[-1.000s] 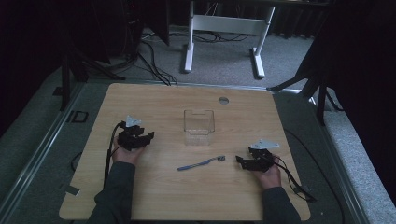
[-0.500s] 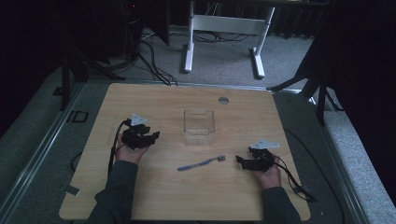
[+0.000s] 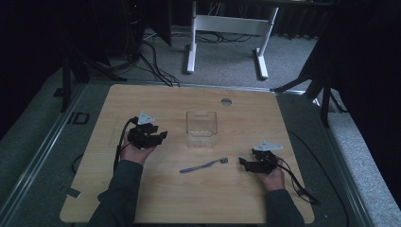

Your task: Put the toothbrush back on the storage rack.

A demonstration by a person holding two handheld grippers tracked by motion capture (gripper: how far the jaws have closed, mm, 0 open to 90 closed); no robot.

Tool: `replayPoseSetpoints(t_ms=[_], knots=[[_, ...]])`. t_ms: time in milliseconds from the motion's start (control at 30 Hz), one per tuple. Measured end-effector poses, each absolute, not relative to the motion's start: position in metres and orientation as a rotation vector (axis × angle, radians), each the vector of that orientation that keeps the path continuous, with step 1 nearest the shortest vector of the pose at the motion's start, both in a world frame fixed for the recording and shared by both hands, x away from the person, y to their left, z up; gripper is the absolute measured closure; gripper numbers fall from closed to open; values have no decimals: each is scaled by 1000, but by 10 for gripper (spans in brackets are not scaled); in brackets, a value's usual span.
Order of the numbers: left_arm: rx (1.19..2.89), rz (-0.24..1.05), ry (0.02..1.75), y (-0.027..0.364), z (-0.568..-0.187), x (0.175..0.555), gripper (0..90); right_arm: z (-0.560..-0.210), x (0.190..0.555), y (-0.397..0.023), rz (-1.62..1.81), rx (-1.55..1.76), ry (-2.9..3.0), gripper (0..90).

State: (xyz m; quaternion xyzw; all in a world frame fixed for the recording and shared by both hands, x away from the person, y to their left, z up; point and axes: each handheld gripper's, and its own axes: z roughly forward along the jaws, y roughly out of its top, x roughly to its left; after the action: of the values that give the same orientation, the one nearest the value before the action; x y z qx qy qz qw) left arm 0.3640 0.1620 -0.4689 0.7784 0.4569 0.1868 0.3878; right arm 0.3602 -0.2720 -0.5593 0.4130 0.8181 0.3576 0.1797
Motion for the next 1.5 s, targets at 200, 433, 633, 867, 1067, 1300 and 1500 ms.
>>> replayPoseSetpoints(t_ms=[200, 433, 633, 867, 1067, 1300, 1500], knots=[[1984, 473, 1155, 160, -465, 366, 533, -559, 360, -272, 1008, 1166, 2313, 256], [1994, 472, 1131, 155, -461, 366, 533, -559, 360, -272, 1008, 1164, 2313, 256], [2007, 459, 1120, 150, -459, 369, 539, -559, 360, -272, 1008, 1164, 2312, 256], [2018, 443, 1090, 143, -456, 369, 539, -559, 360, -272, 1008, 1164, 2312, 256], [2038, 429, 1057, 136, -454, 369, 539, -559, 360, -272, 1008, 1164, 2312, 256], [2053, 418, 1037, 128, -453, 370, 541, -559, 360, -272, 1008, 1165, 2312, 256], [2058, 405, 1017, 121, -452, 370, 541, -559, 360, -272, 1008, 1164, 2312, 256]])
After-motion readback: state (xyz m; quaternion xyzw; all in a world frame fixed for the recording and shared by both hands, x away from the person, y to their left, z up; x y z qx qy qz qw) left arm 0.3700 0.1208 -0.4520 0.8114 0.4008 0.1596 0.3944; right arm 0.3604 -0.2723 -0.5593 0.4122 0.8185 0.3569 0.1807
